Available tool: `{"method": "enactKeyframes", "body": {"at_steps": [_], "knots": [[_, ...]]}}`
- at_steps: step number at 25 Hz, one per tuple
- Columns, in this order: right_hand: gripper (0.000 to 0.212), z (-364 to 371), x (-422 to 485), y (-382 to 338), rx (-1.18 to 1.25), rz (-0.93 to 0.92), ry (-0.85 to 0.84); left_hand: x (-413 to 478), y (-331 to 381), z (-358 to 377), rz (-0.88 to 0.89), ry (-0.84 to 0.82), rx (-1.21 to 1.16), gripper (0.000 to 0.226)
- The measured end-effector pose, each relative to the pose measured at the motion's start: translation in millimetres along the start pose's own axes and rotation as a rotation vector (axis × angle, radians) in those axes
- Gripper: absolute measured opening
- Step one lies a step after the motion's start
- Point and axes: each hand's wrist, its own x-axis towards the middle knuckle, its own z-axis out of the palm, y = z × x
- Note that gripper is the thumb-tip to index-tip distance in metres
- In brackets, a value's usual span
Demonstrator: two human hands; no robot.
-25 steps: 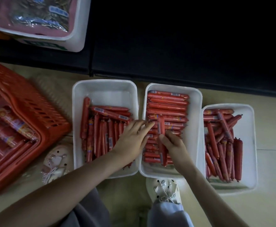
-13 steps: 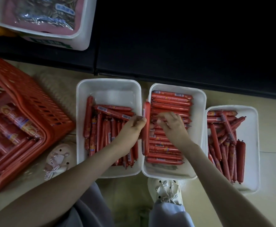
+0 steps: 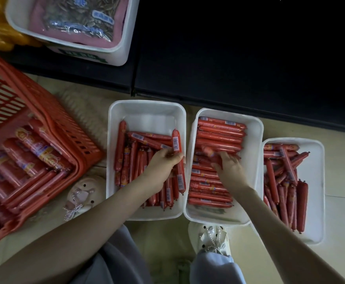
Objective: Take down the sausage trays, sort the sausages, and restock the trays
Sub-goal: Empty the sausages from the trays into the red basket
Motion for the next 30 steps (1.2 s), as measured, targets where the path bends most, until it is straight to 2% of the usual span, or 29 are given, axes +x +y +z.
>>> {"method": "enactKeyframes", "body": {"at_steps": [2,4,7,9,12,15,17,19,21,24,26,30], "knots": [[0.014,-29,-21,-26,0.436,0.133,-0.018,-14,14,1,0.015,-0.011,-0.003,0.01],[0.006,-61,-45,-60,0.778,0.144,-0.039,-35,32,1,0.046,-0.039,-0.02,0.013],[0.011,-99,-75,-123,1.026,0.056,-0.142,-79,62,-7,0.114,-0.075,-0.068,0.022],[0.012,-115,-89,-165,1.003,-0.028,-0.175,-111,80,-25,0.196,-0.065,-0.043,0.018],[0.017,-128,-101,-230,0.926,-0.141,-0.237,-153,97,-69,0.417,0.025,0.074,0.025],[0.014,-123,-110,-299,0.836,-0.252,-0.277,-186,102,-127,0.619,0.199,0.379,0.038],[0.009,-109,-108,-345,0.772,-0.301,-0.288,-200,100,-168,0.634,0.239,0.522,0.049],[0.011,-86,-98,-389,0.698,-0.357,-0.344,-211,97,-215,0.611,0.156,0.249,0.049],[0.012,-53,-79,-428,0.601,-0.396,-0.404,-203,84,-270,0.497,0.205,0.036,0.046],[0.014,10,-38,-472,0.477,-0.392,-0.477,-164,46,-346,0.28,0.495,0.216,0.038],[0.022,51,-12,-487,0.441,-0.302,-0.552,-141,21,-374,0.165,0.598,0.31,0.037],[0.04,113,31,-484,0.27,-0.125,-0.629,-103,-19,-396,0.06,0.516,0.626,0.043]]}}
